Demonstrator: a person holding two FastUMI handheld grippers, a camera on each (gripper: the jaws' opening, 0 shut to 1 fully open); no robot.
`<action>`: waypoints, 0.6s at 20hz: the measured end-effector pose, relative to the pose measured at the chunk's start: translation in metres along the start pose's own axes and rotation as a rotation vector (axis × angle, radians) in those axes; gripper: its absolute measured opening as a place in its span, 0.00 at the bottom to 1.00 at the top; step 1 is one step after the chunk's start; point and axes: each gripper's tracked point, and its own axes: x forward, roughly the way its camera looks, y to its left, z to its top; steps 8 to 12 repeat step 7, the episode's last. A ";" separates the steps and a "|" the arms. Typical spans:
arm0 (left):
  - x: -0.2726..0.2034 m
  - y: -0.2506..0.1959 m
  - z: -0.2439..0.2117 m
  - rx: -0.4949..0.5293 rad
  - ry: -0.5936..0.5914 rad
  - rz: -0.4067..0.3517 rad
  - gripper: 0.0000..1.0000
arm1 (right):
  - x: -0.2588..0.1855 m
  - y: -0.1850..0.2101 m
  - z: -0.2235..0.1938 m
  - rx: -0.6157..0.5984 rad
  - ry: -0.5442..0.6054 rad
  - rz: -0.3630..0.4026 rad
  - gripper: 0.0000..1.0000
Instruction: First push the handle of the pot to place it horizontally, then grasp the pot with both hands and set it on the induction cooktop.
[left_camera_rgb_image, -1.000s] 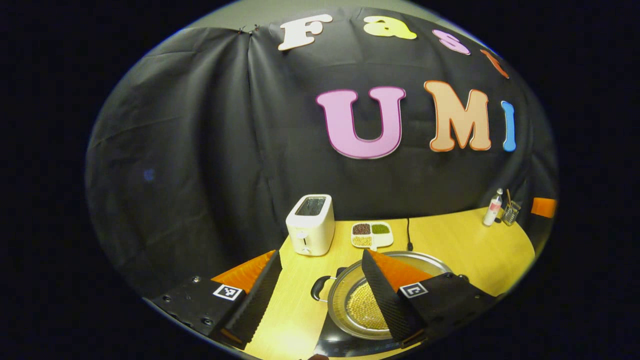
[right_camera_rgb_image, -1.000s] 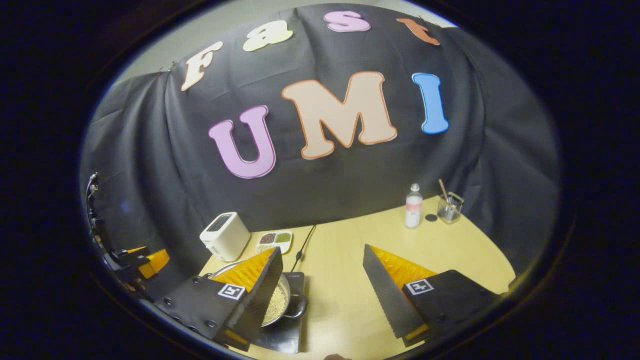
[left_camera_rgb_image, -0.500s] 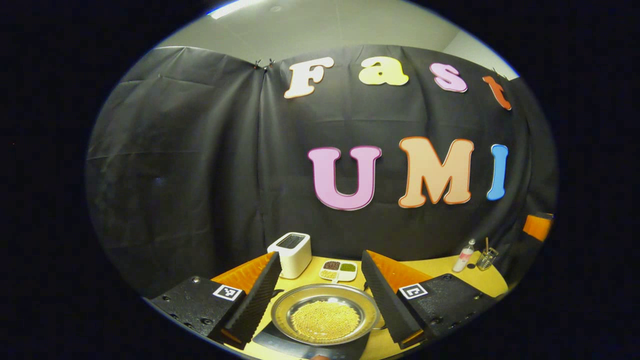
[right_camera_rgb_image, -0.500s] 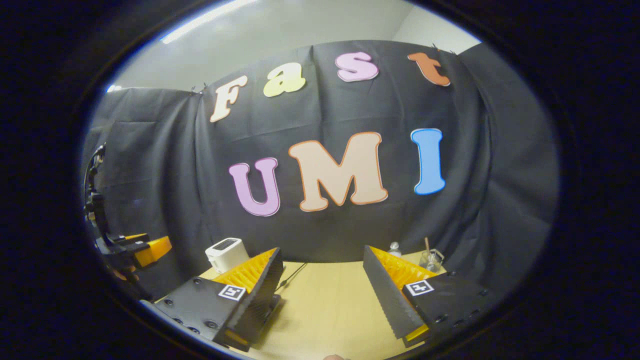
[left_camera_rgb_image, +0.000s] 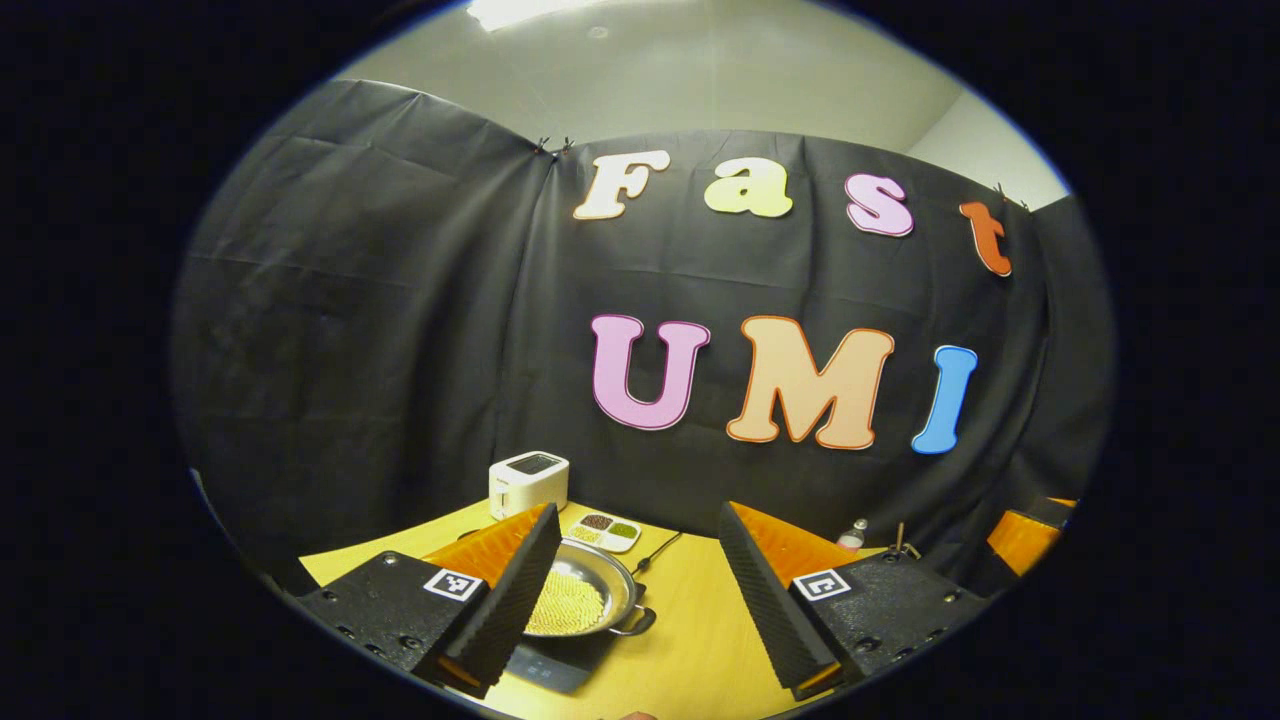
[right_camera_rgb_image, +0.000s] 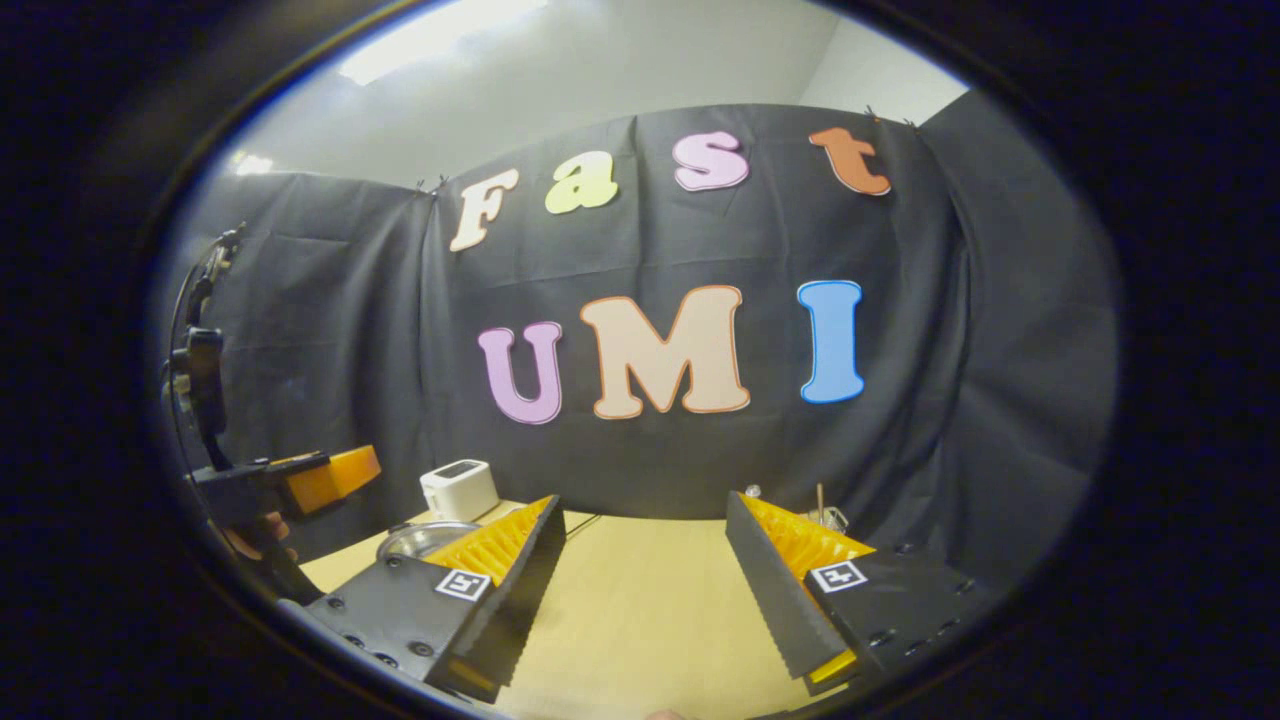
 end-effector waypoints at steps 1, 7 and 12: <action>-0.008 -0.006 -0.004 0.005 0.002 -0.010 0.94 | -0.007 -0.001 -0.001 0.005 0.000 0.004 0.92; -0.034 -0.022 -0.015 0.036 0.019 -0.031 0.97 | -0.028 -0.001 -0.006 0.028 0.001 0.045 0.92; -0.034 -0.022 -0.015 0.036 0.019 -0.031 0.97 | -0.028 -0.001 -0.006 0.028 0.001 0.045 0.92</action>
